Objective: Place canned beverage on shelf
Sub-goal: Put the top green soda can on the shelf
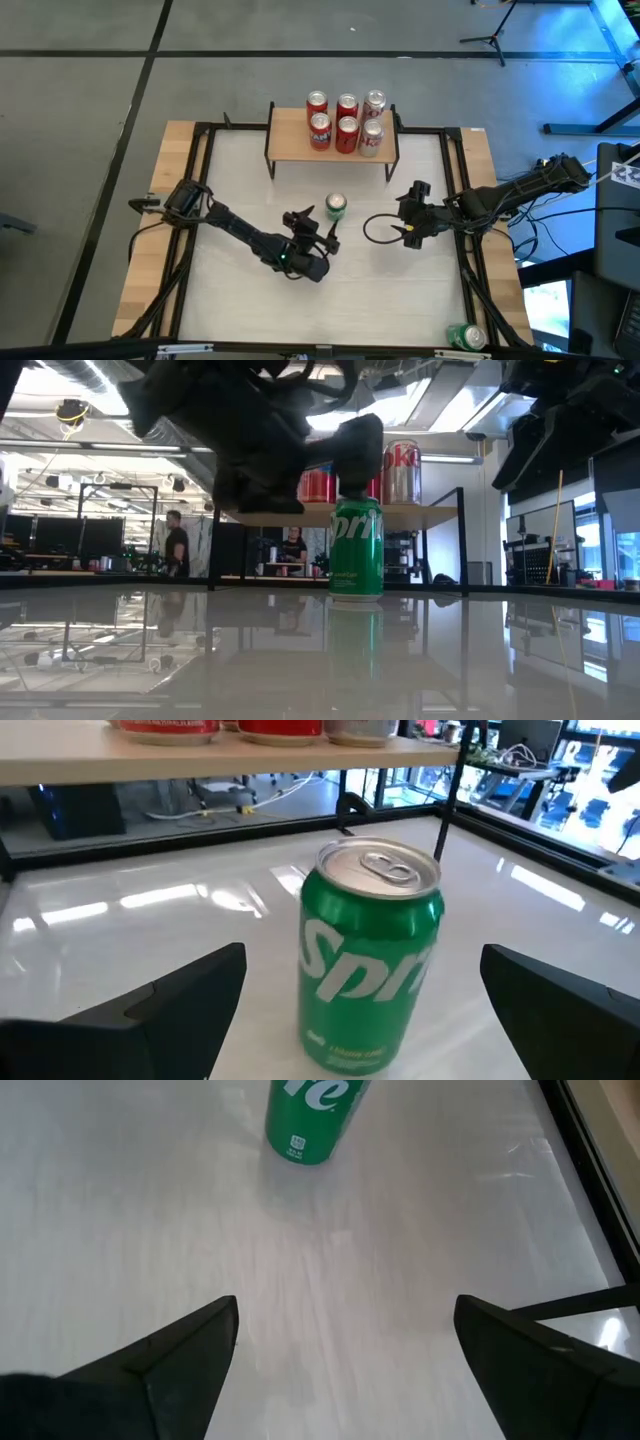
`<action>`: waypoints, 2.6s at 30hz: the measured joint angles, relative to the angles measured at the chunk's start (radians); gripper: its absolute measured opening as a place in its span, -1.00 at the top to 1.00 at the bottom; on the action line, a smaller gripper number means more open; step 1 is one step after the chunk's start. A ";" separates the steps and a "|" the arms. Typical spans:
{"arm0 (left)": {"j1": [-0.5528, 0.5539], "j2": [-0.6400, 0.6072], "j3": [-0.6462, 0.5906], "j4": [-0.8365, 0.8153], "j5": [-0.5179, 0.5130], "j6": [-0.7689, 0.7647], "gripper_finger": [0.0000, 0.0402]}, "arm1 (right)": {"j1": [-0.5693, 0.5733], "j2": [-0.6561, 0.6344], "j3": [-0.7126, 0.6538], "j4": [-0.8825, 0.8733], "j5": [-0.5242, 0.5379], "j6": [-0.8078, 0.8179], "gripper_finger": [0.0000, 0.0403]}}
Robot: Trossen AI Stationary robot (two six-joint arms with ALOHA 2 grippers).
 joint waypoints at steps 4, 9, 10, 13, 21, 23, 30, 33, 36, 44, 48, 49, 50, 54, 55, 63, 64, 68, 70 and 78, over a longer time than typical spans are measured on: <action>0.025 0.000 0.000 0.088 0.054 0.081 -0.96 | 0.000 0.000 0.000 0.001 0.011 -0.003 -0.82; 0.056 0.000 -0.001 0.133 0.049 0.145 -0.96 | 0.000 0.000 0.000 -0.001 0.017 -0.004 -0.82; 0.062 0.000 -0.001 0.140 0.045 0.166 -0.96 | 0.000 0.000 0.000 -0.001 0.017 -0.004 -0.82; 0.082 0.000 -0.001 0.143 0.088 0.178 -0.96 | 0.000 0.000 0.000 -0.007 0.010 -0.003 -0.82; 0.126 0.000 -0.001 0.160 0.143 0.214 -0.96 | 0.000 0.000 0.000 -0.006 0.009 -0.003 -0.82; 0.142 0.000 -0.001 0.177 0.160 0.248 -0.96 | 0.000 0.000 0.000 -0.006 0.009 -0.003 -0.82; 0.197 0.016 0.000 0.227 0.209 0.286 -0.96 | 0.000 0.000 0.000 -0.004 0.010 -0.003 -0.82; 0.208 0.059 0.000 0.273 0.216 0.288 -0.96 | 0.000 0.000 0.000 -0.004 0.011 -0.003 -0.82; 0.205 0.097 0.000 0.271 0.210 0.288 -0.96 | 0.000 0.000 0.000 -0.005 0.011 -0.003 -0.82; 0.197 0.112 0.000 0.261 0.209 0.307 -0.95 | 0.000 0.000 0.000 -0.006 0.012 -0.003 -0.82; 0.197 0.112 0.000 0.262 0.218 0.325 -0.82 | 0.000 0.000 0.000 -0.006 0.010 -0.003 -0.82; 0.197 0.112 0.000 0.263 0.228 0.337 -0.78 | 0.000 0.000 0.000 -0.006 0.010 -0.003 -0.82; 0.197 0.112 0.000 0.262 0.239 0.348 -0.72 | 0.000 0.000 0.000 -0.007 0.010 -0.003 -0.82; 0.189 0.091 -0.001 0.249 0.277 0.402 -0.50 | 0.000 0.000 0.000 -0.007 0.010 -0.003 -0.82; 0.184 0.082 -0.001 0.241 0.278 0.423 -0.45 | 0.000 0.000 0.000 -0.007 0.010 -0.003 -0.82; 0.144 -0.062 -0.001 0.179 0.301 0.584 -0.40 | 0.000 0.000 0.000 -0.008 0.009 -0.002 -0.82; 0.144 -0.085 -0.001 0.168 0.307 0.608 -0.41 | 0.000 0.000 0.000 -0.007 0.009 -0.002 -0.82; 0.143 -0.225 -0.001 0.084 0.333 0.679 -0.43 | 0.000 0.000 0.000 -0.007 0.009 0.001 -0.82; 0.144 -0.296 -0.001 0.033 0.337 0.718 -0.43 | -0.001 0.000 0.000 -0.008 0.009 0.003 -0.82; 0.193 -0.586 -0.001 -0.226 0.392 0.838 -0.43 | -0.001 0.000 0.000 -0.007 0.008 0.049 -0.82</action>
